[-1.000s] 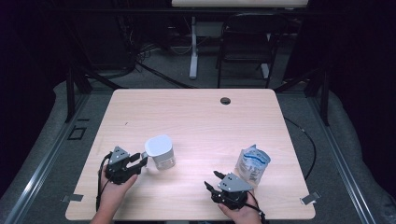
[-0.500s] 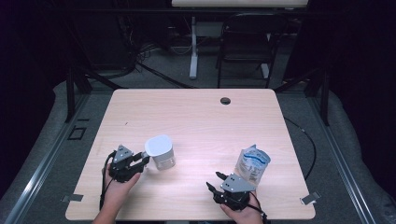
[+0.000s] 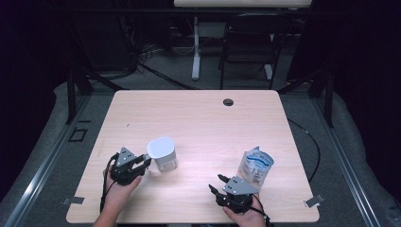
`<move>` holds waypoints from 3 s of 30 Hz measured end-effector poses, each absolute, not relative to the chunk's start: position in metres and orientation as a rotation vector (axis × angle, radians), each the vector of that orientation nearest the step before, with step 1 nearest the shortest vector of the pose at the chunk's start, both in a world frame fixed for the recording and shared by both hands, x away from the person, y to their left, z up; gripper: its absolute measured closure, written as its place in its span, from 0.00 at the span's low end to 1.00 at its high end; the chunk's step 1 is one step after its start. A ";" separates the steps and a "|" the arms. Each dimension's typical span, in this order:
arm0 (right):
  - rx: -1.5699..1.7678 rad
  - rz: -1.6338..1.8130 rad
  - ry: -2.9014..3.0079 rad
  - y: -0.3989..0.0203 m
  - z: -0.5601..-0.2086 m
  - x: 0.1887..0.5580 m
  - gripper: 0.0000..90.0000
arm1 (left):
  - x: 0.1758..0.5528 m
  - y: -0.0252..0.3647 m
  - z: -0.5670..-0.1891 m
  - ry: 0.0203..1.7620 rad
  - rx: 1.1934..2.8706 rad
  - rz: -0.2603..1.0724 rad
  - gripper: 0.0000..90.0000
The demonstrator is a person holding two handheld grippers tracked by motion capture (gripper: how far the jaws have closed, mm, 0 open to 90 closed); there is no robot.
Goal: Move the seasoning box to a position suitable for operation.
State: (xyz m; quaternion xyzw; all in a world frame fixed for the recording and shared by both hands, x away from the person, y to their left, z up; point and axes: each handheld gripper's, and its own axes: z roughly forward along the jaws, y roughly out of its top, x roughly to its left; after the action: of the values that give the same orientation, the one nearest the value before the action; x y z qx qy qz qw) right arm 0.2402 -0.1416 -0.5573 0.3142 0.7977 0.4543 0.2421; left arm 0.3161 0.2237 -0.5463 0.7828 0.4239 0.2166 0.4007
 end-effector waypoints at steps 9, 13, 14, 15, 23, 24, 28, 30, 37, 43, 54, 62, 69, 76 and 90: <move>0.863 1.236 2.181 -0.141 -0.558 0.240 0.58 | 0.315 0.223 -0.546 1.055 1.996 0.558 0.76; 0.860 1.226 2.185 -0.142 -0.559 0.241 0.58 | 0.314 0.221 -0.545 1.050 2.000 0.551 0.77; 0.866 1.233 2.182 -0.142 -0.559 0.241 0.58 | 0.314 0.221 -0.545 1.050 2.000 0.551 0.77; 0.872 1.235 2.181 -0.142 -0.559 0.241 0.58 | 0.314 0.221 -0.545 1.048 2.001 0.548 0.77; 0.876 1.235 2.182 -0.141 -0.559 0.241 0.58 | 0.313 0.219 -0.545 1.039 2.004 0.542 0.77; 0.875 1.237 2.181 -0.141 -0.559 0.241 0.58 | 0.313 0.218 -0.545 1.035 2.006 0.536 0.77; 0.879 1.236 2.178 -0.142 -0.558 0.240 0.58 | 0.310 0.213 -0.544 1.005 2.020 0.527 0.77; 0.877 1.229 2.176 -0.142 -0.558 0.240 0.58 | 0.309 0.209 -0.543 0.990 2.023 0.521 0.77; 0.895 1.236 2.167 -0.144 -0.556 0.240 0.58 | 0.303 0.195 -0.542 0.928 2.049 0.495 0.77; 0.881 1.276 2.185 -0.145 -0.557 0.241 0.59 | 0.297 0.183 -0.542 0.871 2.068 0.470 0.77; 0.907 1.233 2.164 -0.146 -0.556 0.239 0.58 | 0.291 0.169 -0.542 0.806 2.095 0.438 0.77; 0.914 1.227 2.164 -0.148 -0.557 0.240 0.58 | 0.288 0.162 -0.545 0.760 2.101 0.409 0.77; 0.917 1.227 2.158 -0.149 -0.557 0.241 0.58 | 0.290 0.165 -0.546 0.759 2.083 0.372 0.76; 0.919 1.226 2.159 -0.148 -0.558 0.242 0.58 | 0.293 0.172 -0.547 0.803 2.061 0.374 0.75; 0.917 1.224 2.166 -0.146 -0.559 0.242 0.57 | 0.291 0.172 -0.547 0.789 2.086 0.440 0.79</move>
State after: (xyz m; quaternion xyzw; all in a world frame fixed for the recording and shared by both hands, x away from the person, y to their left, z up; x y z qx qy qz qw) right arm 0.2423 -0.1457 -0.5591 0.3355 0.7924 0.4478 0.2428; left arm 0.2908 0.1718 -0.5468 0.8326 0.3147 0.1755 0.4206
